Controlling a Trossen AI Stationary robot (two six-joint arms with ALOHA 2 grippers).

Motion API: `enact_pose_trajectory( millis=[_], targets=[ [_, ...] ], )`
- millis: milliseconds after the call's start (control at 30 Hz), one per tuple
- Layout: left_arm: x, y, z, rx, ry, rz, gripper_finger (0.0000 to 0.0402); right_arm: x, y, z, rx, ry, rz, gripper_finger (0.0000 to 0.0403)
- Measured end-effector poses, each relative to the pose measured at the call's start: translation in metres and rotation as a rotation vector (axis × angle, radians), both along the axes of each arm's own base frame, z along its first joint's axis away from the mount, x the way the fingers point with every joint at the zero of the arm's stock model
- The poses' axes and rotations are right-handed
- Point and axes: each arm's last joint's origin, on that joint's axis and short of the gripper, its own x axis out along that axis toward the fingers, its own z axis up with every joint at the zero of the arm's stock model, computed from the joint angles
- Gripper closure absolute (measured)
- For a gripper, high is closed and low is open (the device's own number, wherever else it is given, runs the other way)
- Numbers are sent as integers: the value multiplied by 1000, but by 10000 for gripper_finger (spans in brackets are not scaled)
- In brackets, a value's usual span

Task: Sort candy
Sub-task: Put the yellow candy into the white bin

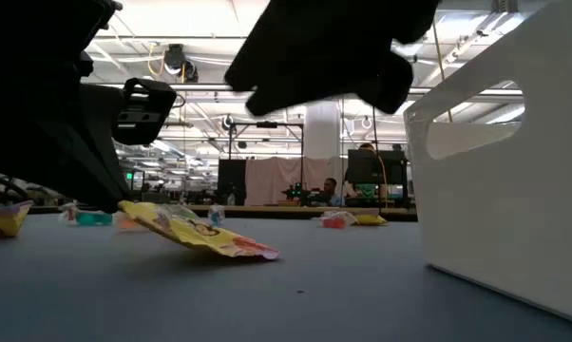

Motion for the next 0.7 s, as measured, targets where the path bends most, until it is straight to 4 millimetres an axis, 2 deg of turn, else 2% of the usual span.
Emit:
enact_pose_trajectory(
  millis=[167, 433, 567, 700],
  targets=[
    [2, 3, 1, -15, -5, 39, 399, 5, -1, -16, -78, 29, 60, 241],
    [9, 6, 6, -74, -54, 105, 399, 9, 0, -26, -238, 19, 160, 137],
    [10, 8, 6, -106, -53, 134, 399, 12, 0, -36, -271, 32, 184, 122],
    [12, 8, 7, -144, -57, 164, 399, 15, -4, -45, -279, 57, 178, 131]
  ],
)
